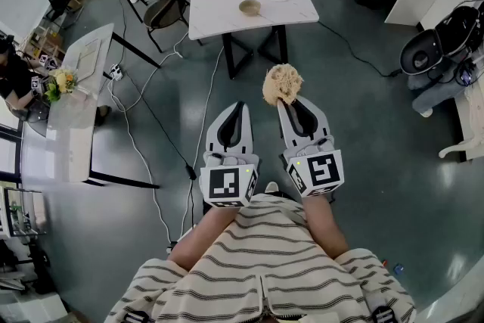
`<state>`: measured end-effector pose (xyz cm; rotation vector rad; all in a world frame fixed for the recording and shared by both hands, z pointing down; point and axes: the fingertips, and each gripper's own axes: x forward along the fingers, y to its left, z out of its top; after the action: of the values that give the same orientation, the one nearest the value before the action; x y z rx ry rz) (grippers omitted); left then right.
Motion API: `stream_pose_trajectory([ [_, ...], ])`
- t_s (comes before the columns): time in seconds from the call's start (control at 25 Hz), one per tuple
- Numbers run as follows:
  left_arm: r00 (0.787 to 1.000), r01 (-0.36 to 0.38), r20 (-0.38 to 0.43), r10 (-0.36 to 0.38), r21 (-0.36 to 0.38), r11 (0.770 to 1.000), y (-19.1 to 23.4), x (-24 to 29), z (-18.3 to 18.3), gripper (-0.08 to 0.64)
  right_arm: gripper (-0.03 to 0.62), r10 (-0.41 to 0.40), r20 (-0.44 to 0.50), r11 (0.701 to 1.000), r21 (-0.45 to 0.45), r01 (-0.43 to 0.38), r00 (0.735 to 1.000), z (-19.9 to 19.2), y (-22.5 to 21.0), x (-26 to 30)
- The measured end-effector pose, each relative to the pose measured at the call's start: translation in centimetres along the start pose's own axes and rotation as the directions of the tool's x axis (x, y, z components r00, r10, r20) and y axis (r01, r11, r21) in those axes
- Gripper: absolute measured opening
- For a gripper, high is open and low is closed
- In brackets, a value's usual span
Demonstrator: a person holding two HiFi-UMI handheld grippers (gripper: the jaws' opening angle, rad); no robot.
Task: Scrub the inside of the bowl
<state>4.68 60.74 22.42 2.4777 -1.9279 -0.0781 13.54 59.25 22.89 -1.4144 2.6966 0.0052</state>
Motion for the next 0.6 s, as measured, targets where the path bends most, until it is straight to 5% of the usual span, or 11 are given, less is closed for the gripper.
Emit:
stream_pose_trajectory([
  [0.6, 0.998, -0.054, -0.024, 0.055, 0.014, 0.998, -0.7, 0.4, -0.8, 0.006, 0.072, 0.024, 0.004, 1.0, -0.01, -0.024, 1.0, 0.2, -1.4, 0.1],
])
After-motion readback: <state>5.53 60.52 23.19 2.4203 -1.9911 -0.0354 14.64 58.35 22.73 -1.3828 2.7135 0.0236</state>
